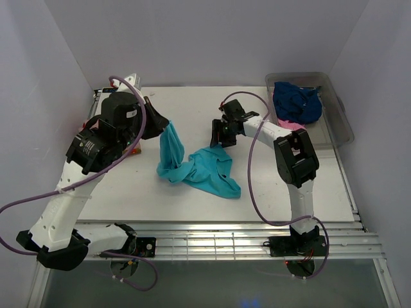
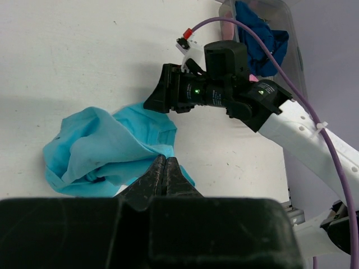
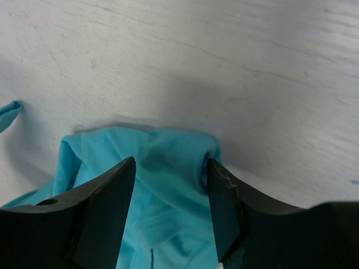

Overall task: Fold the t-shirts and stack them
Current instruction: Flatten out the tshirt

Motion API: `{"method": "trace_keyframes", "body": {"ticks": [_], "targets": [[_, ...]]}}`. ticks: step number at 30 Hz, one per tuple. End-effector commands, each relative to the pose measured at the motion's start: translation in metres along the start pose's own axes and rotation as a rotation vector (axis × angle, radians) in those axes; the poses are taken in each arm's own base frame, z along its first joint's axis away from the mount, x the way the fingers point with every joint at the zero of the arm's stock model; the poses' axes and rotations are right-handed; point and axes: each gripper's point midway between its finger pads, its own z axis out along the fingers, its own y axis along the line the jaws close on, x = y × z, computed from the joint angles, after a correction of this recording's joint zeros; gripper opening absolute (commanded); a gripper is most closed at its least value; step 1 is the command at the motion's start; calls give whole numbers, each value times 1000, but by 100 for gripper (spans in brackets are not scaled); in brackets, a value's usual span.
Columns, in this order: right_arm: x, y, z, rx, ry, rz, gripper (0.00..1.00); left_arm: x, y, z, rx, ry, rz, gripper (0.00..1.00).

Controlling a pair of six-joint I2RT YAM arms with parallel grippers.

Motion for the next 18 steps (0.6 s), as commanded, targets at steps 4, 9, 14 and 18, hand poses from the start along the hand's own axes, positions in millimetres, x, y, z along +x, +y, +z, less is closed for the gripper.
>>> {"method": "trace_keyframes", "body": {"ticks": [4,9,14,18], "targets": [[-8,36,18,-65,5,-75,54,-5,4,-19,-1,-30,-17,0],[-8,34,14,-31,-8,-101,8,-6,8,-20,-18,-36,-12,0],[-61,43,-42,56,-184,-173,8,-15,23,-21,-95,-86,15,0],[-132,49,-121,154,-357,-211,8,-39,57,-26,-290,-210,65,0]]}}
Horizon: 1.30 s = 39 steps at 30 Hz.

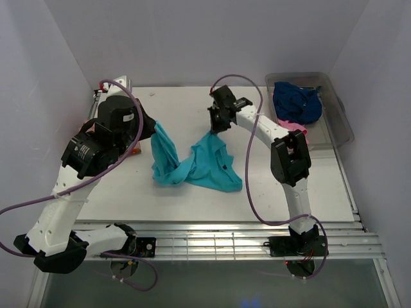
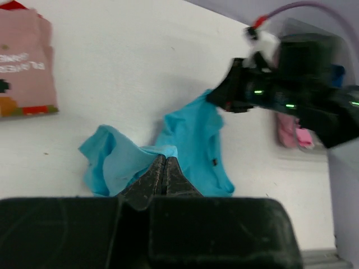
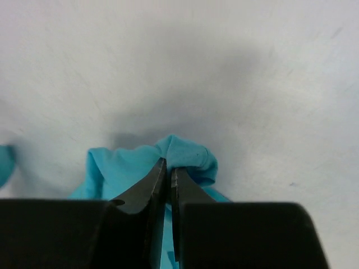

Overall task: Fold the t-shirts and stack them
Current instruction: Flatten out the tshirt

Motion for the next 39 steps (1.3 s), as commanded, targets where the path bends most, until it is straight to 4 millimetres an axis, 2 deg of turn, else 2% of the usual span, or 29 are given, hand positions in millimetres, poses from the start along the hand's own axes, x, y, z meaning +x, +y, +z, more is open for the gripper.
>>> {"method": "trace_keyframes", "body": {"ticks": [1,2,4,5,6,7,8,10,11,12,13,14,15,18,19,21,22,23,24,26,27,30,31,32,34,35,36,37,39], "targets": [[-120,-12,-130,111,-353,-47,8,-39,42,-11,-222,-191,38,0],[-146,-8,-167,102,-446,-47,8,-42,49,-12,-255,-211,57,0],[-160,-24,-201,107,-501,-33,8,-53,55,-13,-290,-274,64,0],[-160,-28,-211,104,-514,-30,8,-56,64,-17,-323,-305,80,0],[-163,-29,-238,100,-559,-35,8,-62,63,-19,-320,-344,66,0],[-161,-36,-249,116,-572,-34,8,-64,66,-20,-327,-364,67,0],[-159,-36,-272,125,-607,-43,8,-62,75,-25,-351,-383,64,0],[-139,-46,-269,170,-561,-59,8,-61,80,-28,-356,-410,47,0],[-130,-45,-289,171,-582,-61,8,-58,83,-29,-358,-410,43,0],[-109,-52,-273,184,-520,-59,8,-50,87,-28,-359,-400,40,0],[-97,-53,-273,186,-504,-55,8,-45,89,-26,-358,-386,45,0],[-84,-52,-288,182,-514,-49,8,-38,91,-24,-357,-368,46,0],[-58,-59,-269,196,-435,-39,8,-24,91,-18,-346,-318,45,0],[2,-59,-263,192,-308,23,8,5,81,-3,-271,-204,57,0],[42,-59,-240,192,-194,36,8,18,81,3,-259,-166,56,0],[92,-54,-237,181,-101,115,8,36,73,11,-205,-97,49,0],[132,-53,-223,196,-3,117,8,46,72,16,-197,-64,44,0],[152,-51,-230,205,8,173,10,53,69,18,-182,-37,46,0],[170,-46,-228,208,43,164,22,60,67,21,-169,-11,46,0],[201,-52,-229,243,98,182,41,76,62,27,-135,55,53,0],[208,-56,-229,268,109,174,56,81,61,28,-126,74,56,0],[202,-62,-226,292,70,154,73,95,59,32,-109,121,57,0],[186,-59,-221,281,25,124,74,96,59,32,-107,126,54,0],[180,-58,-215,279,14,109,74,96,59,31,-106,123,50,0],[149,-46,-206,235,-60,66,73,94,60,27,-110,116,39,0],[141,-43,-192,235,-52,50,73,88,60,22,-106,97,23,0],[125,-36,-187,211,-79,37,71,87,62,19,-113,95,18,0],[112,-32,-168,199,-84,1,70,86,63,17,-117,90,12,0],[85,-17,-155,156,-118,-28,63,84,65,10,-124,82,-4,0]]}}
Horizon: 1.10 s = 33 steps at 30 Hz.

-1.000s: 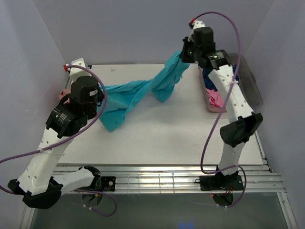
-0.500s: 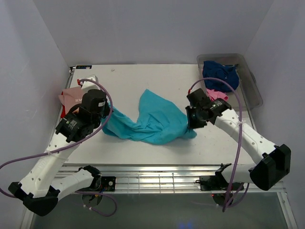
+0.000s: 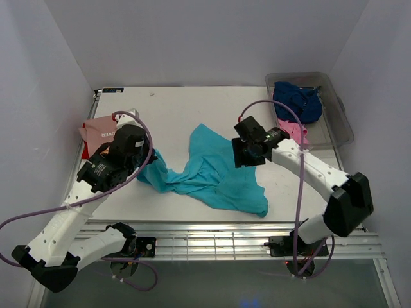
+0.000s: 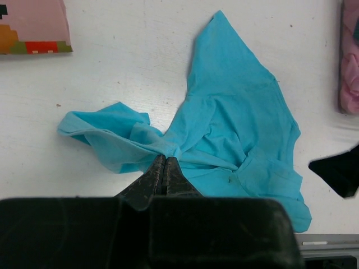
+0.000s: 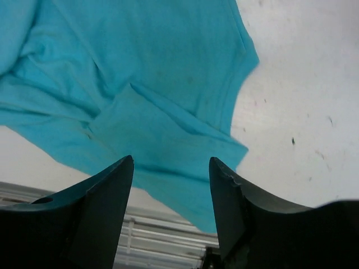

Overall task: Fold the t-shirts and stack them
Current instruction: Flatten out the tshirt

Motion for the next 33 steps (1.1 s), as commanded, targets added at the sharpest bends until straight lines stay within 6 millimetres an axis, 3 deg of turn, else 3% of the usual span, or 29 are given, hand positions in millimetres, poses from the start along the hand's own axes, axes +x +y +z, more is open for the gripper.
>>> {"method": "trace_keyframes", "body": {"ticks": [1,8,12,13,14,16,17,25,33], "targets": [[-72,38,31,-87,-151,-91,61,-9,4,-19,13,-32,-55,0],[-133,67,97,-68,-157,-215,46,11,6,-21,30,25,-109,0],[-163,74,122,-71,-176,-235,44,15,5,-25,46,38,-143,0],[-163,74,138,-66,-159,-241,44,17,5,-27,48,42,-147,0],[-177,79,137,-73,-186,-239,44,18,6,-28,49,48,-155,0],[-181,78,156,-66,-175,-256,47,21,7,-29,49,56,-160,0],[-193,82,155,-74,-200,-255,48,22,8,-32,48,58,-167,0],[-199,86,199,-139,-168,-238,56,23,18,-46,35,54,-197,0],[-199,87,222,-195,-161,-210,58,27,28,-60,26,61,-228,0]]}}
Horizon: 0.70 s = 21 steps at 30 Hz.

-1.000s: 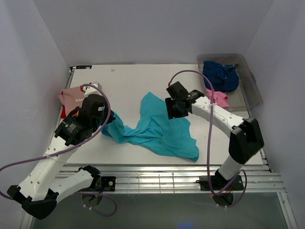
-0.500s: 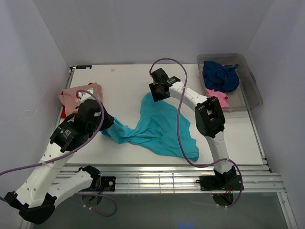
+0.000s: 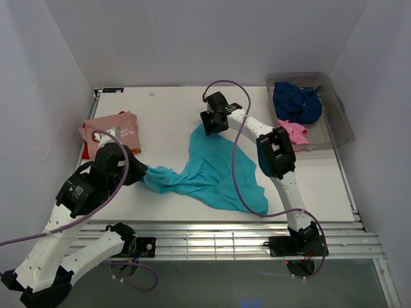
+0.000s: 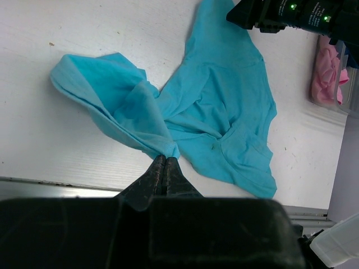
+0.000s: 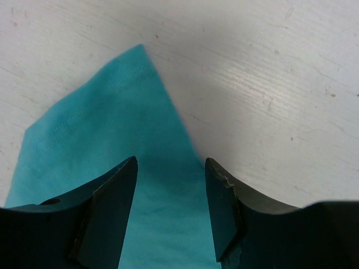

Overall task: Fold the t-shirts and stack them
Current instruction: Flatten out the tshirt

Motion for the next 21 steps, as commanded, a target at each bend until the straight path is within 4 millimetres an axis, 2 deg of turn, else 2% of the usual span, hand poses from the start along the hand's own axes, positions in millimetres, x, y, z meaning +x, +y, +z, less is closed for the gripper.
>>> {"method": "trace_keyframes", "body": {"ticks": [1,8,10,13,15,17,20,21], "targets": [[-15,6,6,-53,-43,5,58,-3,3,-12,7,-12,-33,0],[4,3,15,-49,-6,1,58,-2,6,-15,-2,-8,-35,0],[15,9,17,-85,28,-5,57,-2,7,-16,-2,-10,-38,0],[29,8,18,-80,60,-6,42,-4,7,-18,2,-17,-46,0],[39,6,19,-78,86,-2,23,-5,8,-20,2,-27,-49,0],[38,5,11,-68,83,5,8,-6,10,-20,-7,-31,-46,0],[26,-2,-9,-21,55,6,8,-7,14,-15,-34,-47,-37,0],[13,-8,-24,17,23,5,8,-10,16,-13,-47,-62,-31,0]]}}
